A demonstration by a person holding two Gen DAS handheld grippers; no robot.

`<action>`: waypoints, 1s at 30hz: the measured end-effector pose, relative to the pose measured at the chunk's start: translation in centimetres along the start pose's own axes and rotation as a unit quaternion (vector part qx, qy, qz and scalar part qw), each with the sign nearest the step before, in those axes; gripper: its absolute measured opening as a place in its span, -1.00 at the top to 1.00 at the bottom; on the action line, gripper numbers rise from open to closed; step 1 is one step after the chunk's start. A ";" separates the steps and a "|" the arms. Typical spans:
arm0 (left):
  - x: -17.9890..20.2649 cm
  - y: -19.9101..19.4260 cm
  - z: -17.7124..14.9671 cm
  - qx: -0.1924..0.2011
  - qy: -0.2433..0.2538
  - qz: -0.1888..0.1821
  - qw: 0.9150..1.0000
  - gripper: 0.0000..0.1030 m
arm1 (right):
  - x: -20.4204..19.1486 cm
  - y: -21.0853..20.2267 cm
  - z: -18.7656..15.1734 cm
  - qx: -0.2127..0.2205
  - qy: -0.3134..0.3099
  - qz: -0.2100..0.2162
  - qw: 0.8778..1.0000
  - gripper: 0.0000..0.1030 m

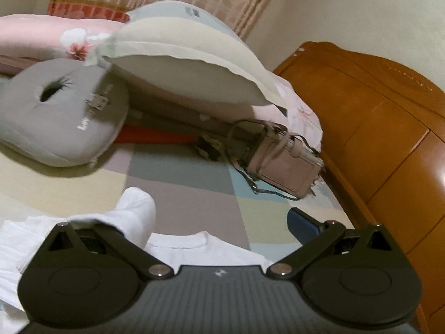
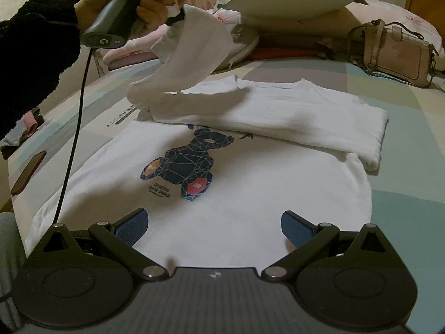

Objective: Fold clothes
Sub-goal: 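Lift the sleeve and carry it across the chest with the left tool, then open the left tool to release the sleeve on the chest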

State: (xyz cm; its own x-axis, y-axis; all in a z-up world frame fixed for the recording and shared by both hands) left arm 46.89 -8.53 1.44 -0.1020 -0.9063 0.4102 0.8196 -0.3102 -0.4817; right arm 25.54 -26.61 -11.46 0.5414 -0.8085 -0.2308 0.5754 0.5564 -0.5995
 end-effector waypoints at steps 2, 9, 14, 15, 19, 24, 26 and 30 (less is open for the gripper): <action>0.6 0.6 -0.6 -0.006 0.000 -0.009 1.000 -0.98 | 0.3 -0.1 -0.1 0.000 0.004 -0.003 1.000 -1.00; 2.8 3.5 -4.3 -0.042 0.024 -0.028 0.998 -0.98 | 1.0 -0.4 -0.4 0.001 0.011 -0.009 1.000 -1.00; 2.9 5.4 -8.3 -0.084 0.044 -0.032 0.995 -0.98 | 1.3 -0.5 -0.4 0.000 0.012 -0.016 1.000 -1.00; 2.7 5.8 -9.1 -0.091 0.045 -0.035 0.994 -0.98 | 1.3 -0.5 -0.4 0.000 0.011 -0.018 1.000 -1.00; 1.8 6.6 -11.7 -0.117 0.042 -0.031 0.992 -0.98 | 1.4 -0.5 -0.5 -0.003 0.010 -0.024 1.000 -1.00; 1.6 6.2 -13.9 -0.135 0.066 -0.033 0.988 -0.98 | 1.7 -0.4 -0.5 -0.004 0.016 -0.031 0.999 -1.00; 1.9 5.4 -14.3 -0.143 0.086 -0.038 0.985 -0.98 | 1.9 -0.4 -0.5 -0.004 0.019 -0.035 0.999 -1.00; 2.1 2.7 -14.6 -0.159 0.122 -0.059 0.978 -0.98 | 2.3 -0.3 -0.4 -0.005 0.025 -0.042 0.999 -1.00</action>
State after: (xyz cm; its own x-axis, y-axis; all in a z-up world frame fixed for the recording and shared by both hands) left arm 40.68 -15.44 -10.27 -0.3479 -0.8885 0.2993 0.5806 -0.4548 -0.6753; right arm 26.41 -28.68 -12.11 0.4594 -0.8612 -0.2173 0.6118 0.4842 -0.6255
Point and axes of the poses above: each gripper's, at about its wrist camera, not at the fingertips, and y roughly the way its jaws point, x to its right, z to its top, the point moved 3 cm from there along y, roughly the way its jaws point, and after that the axes turned 3 degrees about x, right-handed, at the moved point
